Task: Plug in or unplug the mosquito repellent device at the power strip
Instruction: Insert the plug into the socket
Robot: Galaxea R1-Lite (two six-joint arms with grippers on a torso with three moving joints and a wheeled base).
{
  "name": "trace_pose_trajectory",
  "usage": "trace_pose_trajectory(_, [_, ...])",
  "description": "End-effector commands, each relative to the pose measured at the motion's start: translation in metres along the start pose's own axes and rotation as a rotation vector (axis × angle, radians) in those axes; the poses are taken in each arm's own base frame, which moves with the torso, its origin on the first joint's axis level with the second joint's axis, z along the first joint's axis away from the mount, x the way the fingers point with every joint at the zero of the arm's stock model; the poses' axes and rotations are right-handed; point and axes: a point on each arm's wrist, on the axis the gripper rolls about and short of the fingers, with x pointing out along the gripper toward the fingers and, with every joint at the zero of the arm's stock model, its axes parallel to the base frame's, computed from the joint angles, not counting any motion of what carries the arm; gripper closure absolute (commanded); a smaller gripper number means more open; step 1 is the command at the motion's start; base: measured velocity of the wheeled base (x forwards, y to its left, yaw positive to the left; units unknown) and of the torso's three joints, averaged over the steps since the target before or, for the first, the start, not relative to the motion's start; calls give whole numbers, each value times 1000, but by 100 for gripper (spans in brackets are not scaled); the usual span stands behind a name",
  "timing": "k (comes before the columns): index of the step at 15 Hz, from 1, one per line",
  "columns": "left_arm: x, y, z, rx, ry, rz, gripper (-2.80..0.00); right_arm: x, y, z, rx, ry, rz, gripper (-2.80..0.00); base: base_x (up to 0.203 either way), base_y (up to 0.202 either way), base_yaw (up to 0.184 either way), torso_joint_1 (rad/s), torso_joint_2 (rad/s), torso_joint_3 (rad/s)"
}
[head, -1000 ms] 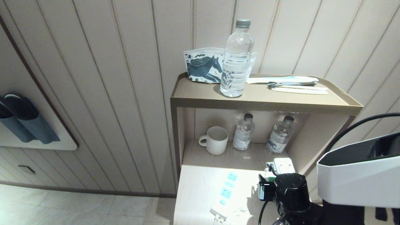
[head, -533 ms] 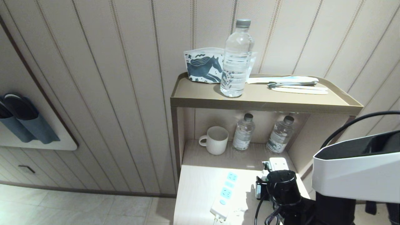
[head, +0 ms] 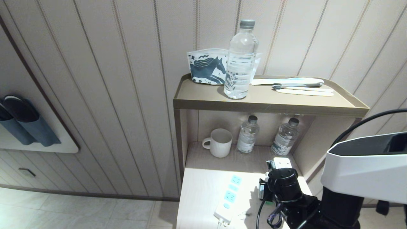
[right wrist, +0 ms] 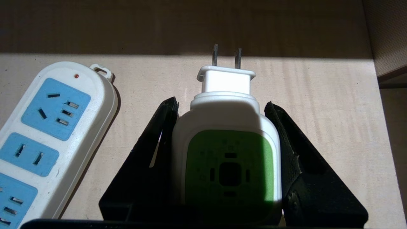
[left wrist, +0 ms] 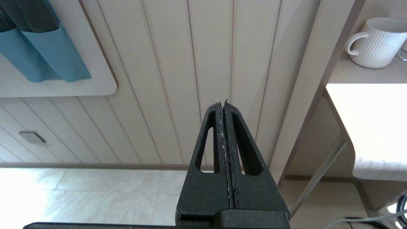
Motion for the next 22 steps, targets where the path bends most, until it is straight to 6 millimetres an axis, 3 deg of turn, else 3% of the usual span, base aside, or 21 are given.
trace_pose_trajectory(1, [0, 0, 0, 1, 1, -1, 0, 1, 2, 4, 17, -18, 4, 0, 0, 0, 0, 0, 0, 0])
trace_pose_trajectory(7, [0, 0, 0, 1, 1, -1, 0, 11, 9, 3, 41, -13, 5, 0, 0, 0, 0, 0, 0, 0])
trace_pose_trajectory(22, [0, 0, 0, 1, 1, -1, 0, 8, 9, 6, 45, -16, 11, 0, 0, 0, 0, 0, 0, 0])
